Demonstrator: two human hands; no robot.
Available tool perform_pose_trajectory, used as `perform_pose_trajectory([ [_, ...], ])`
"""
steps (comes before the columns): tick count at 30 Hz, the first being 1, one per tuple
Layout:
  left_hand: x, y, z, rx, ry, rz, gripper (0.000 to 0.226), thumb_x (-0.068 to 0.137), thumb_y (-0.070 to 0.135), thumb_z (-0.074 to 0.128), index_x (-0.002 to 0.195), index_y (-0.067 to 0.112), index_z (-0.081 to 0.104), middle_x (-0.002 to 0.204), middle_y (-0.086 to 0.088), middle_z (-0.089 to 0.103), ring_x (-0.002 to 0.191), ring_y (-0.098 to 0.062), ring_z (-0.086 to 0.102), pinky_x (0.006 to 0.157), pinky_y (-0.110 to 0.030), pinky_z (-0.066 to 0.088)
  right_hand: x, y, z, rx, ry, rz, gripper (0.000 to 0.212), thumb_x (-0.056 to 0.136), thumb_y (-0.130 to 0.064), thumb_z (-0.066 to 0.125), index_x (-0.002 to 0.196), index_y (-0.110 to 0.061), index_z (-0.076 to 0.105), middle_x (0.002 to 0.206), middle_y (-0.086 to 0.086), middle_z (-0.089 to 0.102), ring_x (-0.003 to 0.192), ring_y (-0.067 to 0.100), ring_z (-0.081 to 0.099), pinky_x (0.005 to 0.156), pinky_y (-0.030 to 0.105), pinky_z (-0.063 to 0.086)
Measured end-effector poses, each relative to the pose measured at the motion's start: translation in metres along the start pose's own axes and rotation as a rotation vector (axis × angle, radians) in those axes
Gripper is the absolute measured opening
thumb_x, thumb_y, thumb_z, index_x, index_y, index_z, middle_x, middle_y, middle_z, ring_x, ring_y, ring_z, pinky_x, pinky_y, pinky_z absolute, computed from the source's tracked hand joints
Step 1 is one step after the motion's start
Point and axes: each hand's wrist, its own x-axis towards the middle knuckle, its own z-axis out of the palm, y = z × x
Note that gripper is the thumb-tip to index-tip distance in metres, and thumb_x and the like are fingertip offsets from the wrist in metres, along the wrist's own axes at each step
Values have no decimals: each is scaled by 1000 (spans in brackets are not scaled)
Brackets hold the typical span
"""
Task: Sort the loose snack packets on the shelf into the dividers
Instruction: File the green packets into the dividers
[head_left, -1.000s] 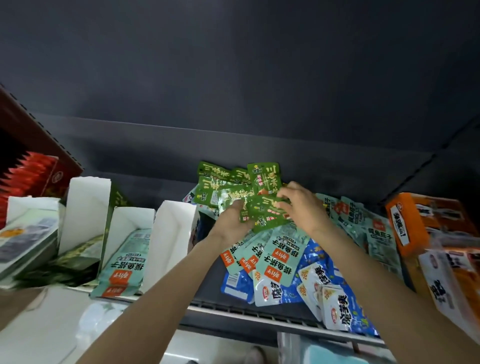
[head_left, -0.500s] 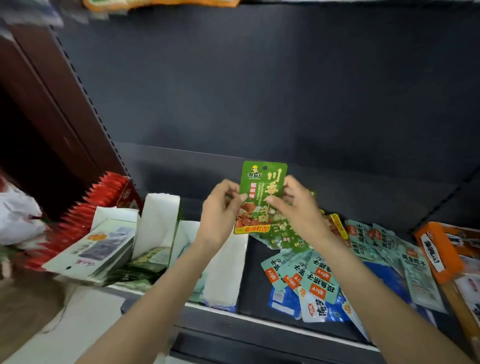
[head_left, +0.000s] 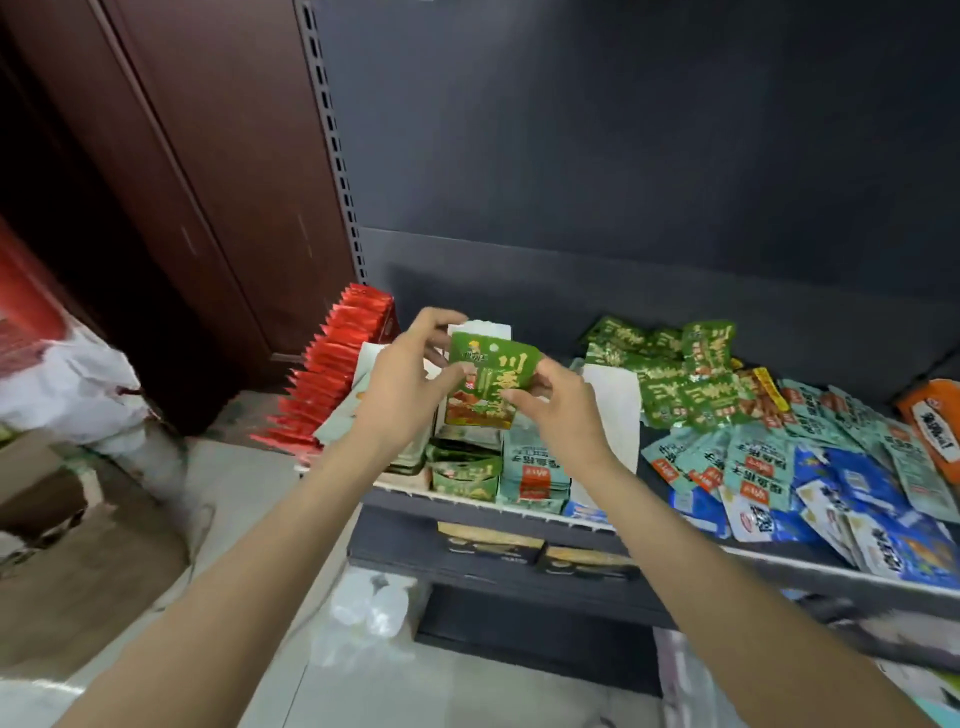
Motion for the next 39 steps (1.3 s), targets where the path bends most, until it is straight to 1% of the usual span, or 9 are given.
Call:
perform_pose_trajectory([
  [4,-12,-13,-4,158,-41,98,13,83,13,69,96,14,65,85,4,64,79,-13,56,74,-35,49,-11,0,11,-163,-26,-6,29,85,-12,67,114,-13,65,101,1,70,88,11,62,84,26,51],
  [11,-16,-20,-9,317,64,243,13,85,12,67,97,10,69,89,-3,67,84,-20,58,76,-33,48,-10,-3,19,-206,6,-22,18,86,-13,66,103,-8,65,98,2,69,88,12,62,75,17,46],
  [16,-15,-31,0,673,-248,176,22,95,20,50,109,23,67,101,-2,68,102,-24,53,87,-37,40,-12,16,22,-373,-171,98,11,90,-9,59,94,-7,69,96,10,68,92,21,61,73,22,40],
  [19,-17,-29,10,815,-404,78,30,98,24,39,113,28,64,107,-3,65,110,-24,46,92,-41,31,-14,23,17,-295,-224,169,20,90,-5,57,103,-10,71,104,6,69,95,16,62,88,30,49],
  [24,-16,-22,26,680,-373,-78,26,95,34,46,114,29,62,111,2,66,114,-23,45,95,-42,30,-14,26,-6,-168,-320,228,18,90,-9,58,102,-14,70,102,0,68,98,14,62,91,27,48],
  [31,-1,25,85,375,-249,48,24,93,22,47,112,23,62,100,7,69,105,-17,51,93,-38,39,-3,48,-71,-37,0,225,17,88,6,51,91,1,68,87,10,67,65,-5,61,60,4,42],
  [33,6,42,117,279,-282,135,24,92,17,48,112,19,63,102,3,68,99,-18,55,90,-36,44,0,67,-98,-55,73,224,20,86,9,51,88,-2,68,85,10,66,69,4,62,63,9,45],
  [36,23,66,174,100,-407,108,25,90,12,54,114,13,60,106,-2,65,95,-14,57,84,-17,41,5,105,-142,-147,87,248,24,84,4,58,83,-18,69,85,4,69,85,23,65,84,36,52],
  [39,44,86,236,-70,-498,-84,35,91,10,57,125,9,51,118,-9,58,106,-18,56,90,-19,40,11,137,-191,-286,32,294,20,86,2,58,101,-6,67,102,10,68,100,26,62,89,32,47],
])
